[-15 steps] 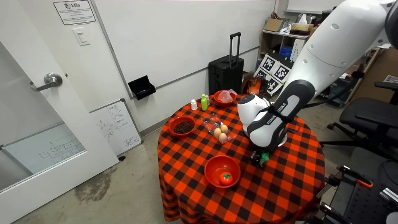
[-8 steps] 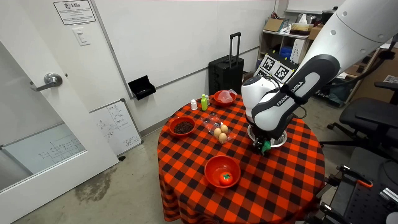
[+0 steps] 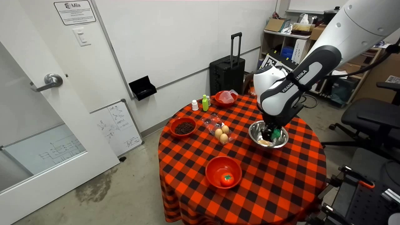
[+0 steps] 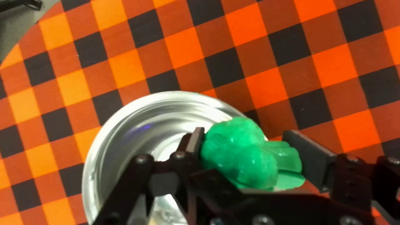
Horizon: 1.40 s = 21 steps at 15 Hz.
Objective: Place the broccoli inside the silver basin
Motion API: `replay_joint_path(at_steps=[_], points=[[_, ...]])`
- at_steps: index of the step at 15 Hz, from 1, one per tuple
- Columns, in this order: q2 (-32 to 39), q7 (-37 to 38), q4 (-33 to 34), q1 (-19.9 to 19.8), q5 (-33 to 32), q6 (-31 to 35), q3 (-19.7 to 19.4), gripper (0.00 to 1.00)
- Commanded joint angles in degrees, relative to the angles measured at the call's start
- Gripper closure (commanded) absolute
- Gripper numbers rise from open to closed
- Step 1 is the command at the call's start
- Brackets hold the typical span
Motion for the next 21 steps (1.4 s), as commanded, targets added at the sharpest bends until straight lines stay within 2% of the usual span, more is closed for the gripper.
replay_joint_path(at_steps=[1, 6, 13, 15, 18, 21], points=[[2.92, -0.44, 5.17, -1.99, -2.03, -2.42, -1.33, 0.61], [8.89, -2.52, 11.33, -5.05, -0.7, -3.65, -0.62, 0.61], [17.72, -3.02, 18.85, -6.24, 0.02, -4.54, -0.09, 0.61], [19.31, -2.79, 20.44, -6.3, 0.02, -4.67, -0.2, 0.46], [21.48, -2.73, 22.72, -6.55, 0.24, -5.46, -0.19, 0.08], [22.84, -2.62, 24.39, -6.7, 0.35, -6.4, -0.15, 0.0]])
